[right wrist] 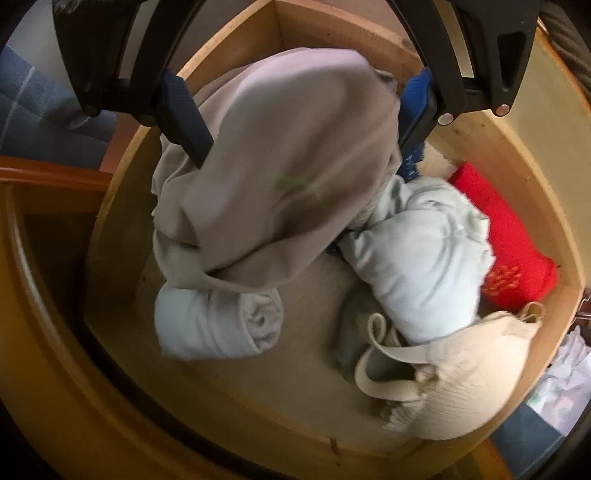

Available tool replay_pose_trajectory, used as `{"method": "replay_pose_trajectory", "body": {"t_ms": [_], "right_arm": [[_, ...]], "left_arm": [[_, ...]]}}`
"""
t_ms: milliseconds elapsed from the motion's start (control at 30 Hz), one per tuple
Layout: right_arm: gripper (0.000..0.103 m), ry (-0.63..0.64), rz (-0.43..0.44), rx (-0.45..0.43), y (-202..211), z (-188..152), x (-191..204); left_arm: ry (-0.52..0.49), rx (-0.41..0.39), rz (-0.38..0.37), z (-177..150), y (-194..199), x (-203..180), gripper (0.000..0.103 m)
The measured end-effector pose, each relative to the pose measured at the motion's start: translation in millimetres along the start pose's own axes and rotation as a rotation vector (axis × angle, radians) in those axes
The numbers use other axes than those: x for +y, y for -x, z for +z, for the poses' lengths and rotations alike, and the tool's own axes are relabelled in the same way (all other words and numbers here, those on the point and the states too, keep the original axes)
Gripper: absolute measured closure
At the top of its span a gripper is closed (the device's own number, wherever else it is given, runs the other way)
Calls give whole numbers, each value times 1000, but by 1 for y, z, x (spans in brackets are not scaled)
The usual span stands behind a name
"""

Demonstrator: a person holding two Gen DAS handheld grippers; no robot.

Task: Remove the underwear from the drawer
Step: 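Return the right gripper to the drawer and grasp the pale pink garment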

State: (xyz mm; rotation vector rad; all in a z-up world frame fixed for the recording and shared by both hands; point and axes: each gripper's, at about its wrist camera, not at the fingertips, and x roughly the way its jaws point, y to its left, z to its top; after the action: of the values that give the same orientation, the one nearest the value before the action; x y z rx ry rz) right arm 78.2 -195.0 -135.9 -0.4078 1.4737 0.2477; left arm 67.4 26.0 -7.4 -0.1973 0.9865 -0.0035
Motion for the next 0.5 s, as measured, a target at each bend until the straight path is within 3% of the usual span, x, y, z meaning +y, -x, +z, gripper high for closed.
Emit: {"method": "replay_pose_trajectory", "body": {"t_ms": [167, 233, 333, 500], "right_arm": [[47, -29, -6, 6, 1, 2, -10], [68, -40, -23, 6, 5, -1, -14], [78, -88, 18, -18, 14, -8, -23], [81, -163, 25, -61, 30, -22, -31]], "left_arm": [[5, -3, -2, 0, 0, 1, 50], [9, -6, -4, 0, 0, 1, 50], [10, -10, -6, 0, 1, 2, 50], [13, -16, -5, -1, 2, 2, 50]]}}
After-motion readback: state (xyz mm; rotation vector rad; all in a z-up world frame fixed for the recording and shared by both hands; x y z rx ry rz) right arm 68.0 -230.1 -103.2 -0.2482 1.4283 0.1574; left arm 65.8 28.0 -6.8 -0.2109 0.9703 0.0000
